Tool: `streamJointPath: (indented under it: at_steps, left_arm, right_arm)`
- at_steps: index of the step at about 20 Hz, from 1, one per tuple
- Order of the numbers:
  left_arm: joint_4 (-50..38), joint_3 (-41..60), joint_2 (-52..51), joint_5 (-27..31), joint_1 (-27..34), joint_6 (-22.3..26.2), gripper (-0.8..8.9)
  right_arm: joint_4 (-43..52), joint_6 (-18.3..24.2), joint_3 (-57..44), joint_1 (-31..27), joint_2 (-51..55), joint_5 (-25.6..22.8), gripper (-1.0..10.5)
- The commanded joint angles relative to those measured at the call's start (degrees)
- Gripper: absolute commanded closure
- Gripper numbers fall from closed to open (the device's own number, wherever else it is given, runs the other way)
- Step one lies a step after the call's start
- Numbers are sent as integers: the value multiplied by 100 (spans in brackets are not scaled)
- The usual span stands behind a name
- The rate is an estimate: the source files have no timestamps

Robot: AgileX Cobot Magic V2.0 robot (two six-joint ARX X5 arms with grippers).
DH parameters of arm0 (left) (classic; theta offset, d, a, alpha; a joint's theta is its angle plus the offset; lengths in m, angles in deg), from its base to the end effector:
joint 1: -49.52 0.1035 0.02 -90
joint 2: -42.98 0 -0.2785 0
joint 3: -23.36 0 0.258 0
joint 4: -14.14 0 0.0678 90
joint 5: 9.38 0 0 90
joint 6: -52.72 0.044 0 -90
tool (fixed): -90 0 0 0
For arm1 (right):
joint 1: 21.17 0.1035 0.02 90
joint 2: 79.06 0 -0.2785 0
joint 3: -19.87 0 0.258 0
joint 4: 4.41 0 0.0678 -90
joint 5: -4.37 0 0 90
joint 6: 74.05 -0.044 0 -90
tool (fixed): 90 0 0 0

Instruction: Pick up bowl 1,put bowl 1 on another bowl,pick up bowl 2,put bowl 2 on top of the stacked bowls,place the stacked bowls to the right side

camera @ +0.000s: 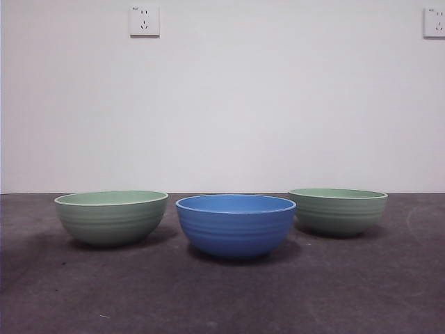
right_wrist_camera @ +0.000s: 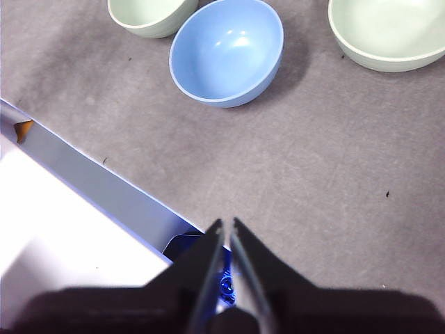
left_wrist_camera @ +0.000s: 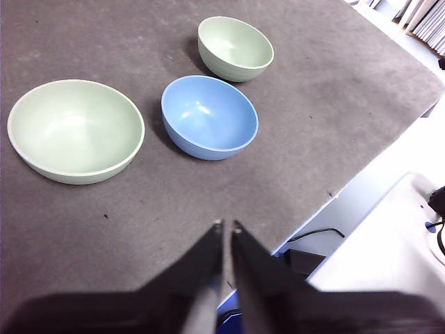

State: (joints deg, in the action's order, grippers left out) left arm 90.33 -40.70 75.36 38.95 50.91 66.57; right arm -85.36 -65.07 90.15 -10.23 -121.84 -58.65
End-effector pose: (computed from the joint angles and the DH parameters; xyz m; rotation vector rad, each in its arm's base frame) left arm 0.0768 -0.0274 0.3176 -0.0692 0.6489 -0.7480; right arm 0.1024 0.0401 0.3258 -0.0075 0.8882 0.6836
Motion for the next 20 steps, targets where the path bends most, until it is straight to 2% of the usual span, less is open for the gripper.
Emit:
streamJointPath:
  at_steps: [1,2,4,20]
  left_arm:
    - [-15,-13,-2,52,-20,-83,346]
    - [-13,-13,-2,96,-20,-85,254]
    - [-13,-13,-2,118,-20,-195,225]
    - [-15,-13,11,122,-20,-225,224]
  right_arm:
    - [20,-184,13,7,2,-7,628]
    - [20,-210,13,7,2,-9,509]
    - [20,-221,13,7,2,-13,352]
    - [87,-470,13,7,-44,-42,348]
